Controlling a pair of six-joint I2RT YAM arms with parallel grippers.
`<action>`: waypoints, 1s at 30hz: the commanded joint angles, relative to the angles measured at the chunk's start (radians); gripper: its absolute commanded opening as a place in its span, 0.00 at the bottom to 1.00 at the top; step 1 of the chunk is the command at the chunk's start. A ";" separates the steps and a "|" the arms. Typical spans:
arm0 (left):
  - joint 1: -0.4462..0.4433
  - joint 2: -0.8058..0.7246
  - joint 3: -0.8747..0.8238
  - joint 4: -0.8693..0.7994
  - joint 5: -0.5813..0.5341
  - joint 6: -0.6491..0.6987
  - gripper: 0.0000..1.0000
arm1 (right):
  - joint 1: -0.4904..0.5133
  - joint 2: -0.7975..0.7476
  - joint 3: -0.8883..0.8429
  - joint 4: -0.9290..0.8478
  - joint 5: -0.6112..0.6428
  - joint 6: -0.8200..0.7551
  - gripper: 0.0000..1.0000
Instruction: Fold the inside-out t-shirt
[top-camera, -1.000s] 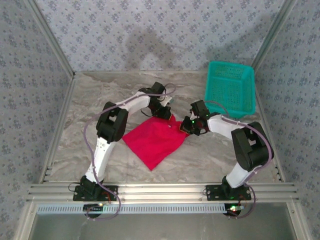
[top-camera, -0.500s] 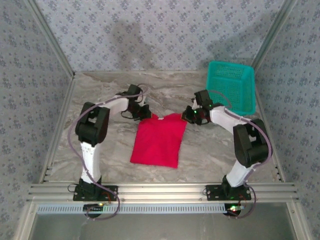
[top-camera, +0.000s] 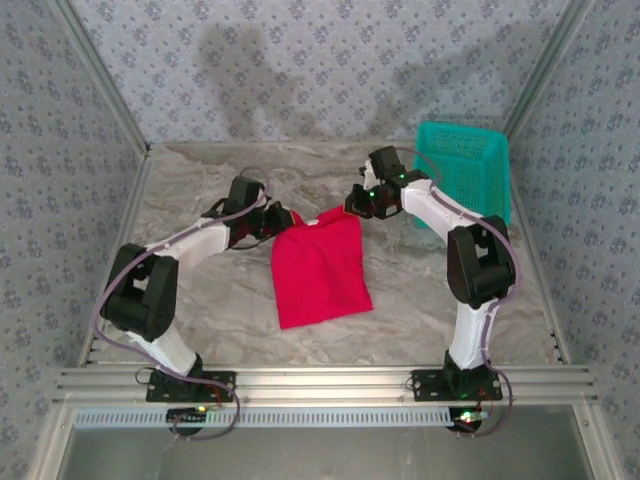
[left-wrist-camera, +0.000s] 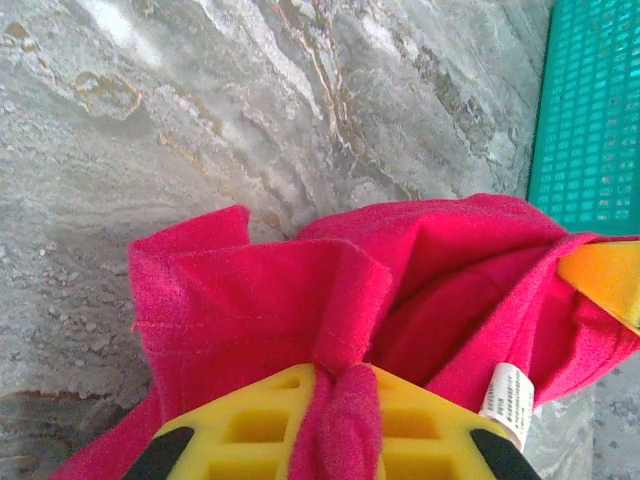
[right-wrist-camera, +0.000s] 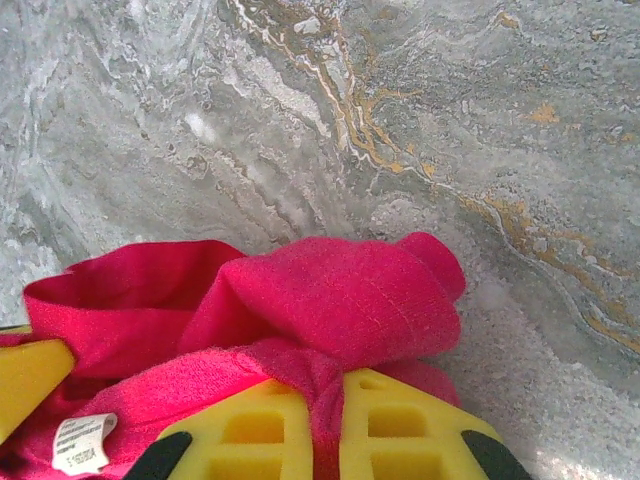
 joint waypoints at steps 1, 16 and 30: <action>0.005 0.021 -0.010 0.057 -0.027 0.001 0.00 | -0.001 0.069 0.043 -0.061 -0.001 -0.034 0.00; -0.111 -0.074 0.118 -0.096 -0.216 0.092 0.00 | -0.039 0.054 0.050 -0.045 -0.011 -0.006 0.00; -0.021 -0.071 0.384 -0.200 -0.130 0.155 0.00 | -0.071 -0.051 0.288 -0.083 -0.045 0.040 0.00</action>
